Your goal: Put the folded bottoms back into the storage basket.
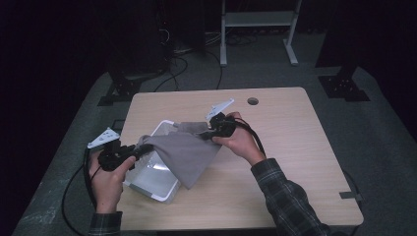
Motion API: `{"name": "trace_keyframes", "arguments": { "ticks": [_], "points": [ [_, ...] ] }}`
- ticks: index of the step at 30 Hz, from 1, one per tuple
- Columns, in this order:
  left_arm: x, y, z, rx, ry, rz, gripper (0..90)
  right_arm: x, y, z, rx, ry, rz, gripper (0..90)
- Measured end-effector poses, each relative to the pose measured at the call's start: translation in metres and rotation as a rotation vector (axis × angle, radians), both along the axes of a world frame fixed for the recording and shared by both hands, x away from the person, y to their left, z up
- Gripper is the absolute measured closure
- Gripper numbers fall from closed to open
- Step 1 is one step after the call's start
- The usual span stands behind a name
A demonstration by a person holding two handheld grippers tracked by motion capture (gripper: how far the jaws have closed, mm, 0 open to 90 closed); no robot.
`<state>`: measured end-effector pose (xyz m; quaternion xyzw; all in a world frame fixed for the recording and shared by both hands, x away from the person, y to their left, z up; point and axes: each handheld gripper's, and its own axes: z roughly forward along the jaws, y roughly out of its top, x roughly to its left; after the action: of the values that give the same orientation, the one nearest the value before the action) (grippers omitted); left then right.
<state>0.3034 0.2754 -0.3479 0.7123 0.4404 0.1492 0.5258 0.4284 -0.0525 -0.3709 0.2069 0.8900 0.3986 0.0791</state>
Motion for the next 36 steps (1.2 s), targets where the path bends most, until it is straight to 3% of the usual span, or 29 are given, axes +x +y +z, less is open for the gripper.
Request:
{"name": "trace_keyframes", "arguments": {
  "ticks": [8, 13, 18, 23, 36],
  "points": [
    [-0.001, 0.025, -0.009, -0.007, 0.024, 0.057, 80.9, 0.007, 0.029, -0.008, 0.023, 0.001, 0.018, 80.6],
    [0.002, 0.035, -0.02, 0.012, 0.049, 0.073, 80.6, 0.01, 0.051, -0.016, -0.007, -0.012, 0.017, 80.4],
    [0.006, 0.036, -0.026, 0.032, 0.062, 0.068, 80.2, 0.014, 0.06, -0.021, -0.026, -0.017, 0.003, 80.3],
    [0.008, 0.042, -0.032, 0.055, 0.07, 0.055, 79.2, 0.019, 0.066, -0.028, 0.016, 0.018, -0.016, 80.1],
    [0.014, 0.044, -0.046, 0.113, 0.081, 0.02, 75.6, 0.023, 0.081, -0.037, 0.013, 0.029, -0.023, 79.1]
  ]
}}
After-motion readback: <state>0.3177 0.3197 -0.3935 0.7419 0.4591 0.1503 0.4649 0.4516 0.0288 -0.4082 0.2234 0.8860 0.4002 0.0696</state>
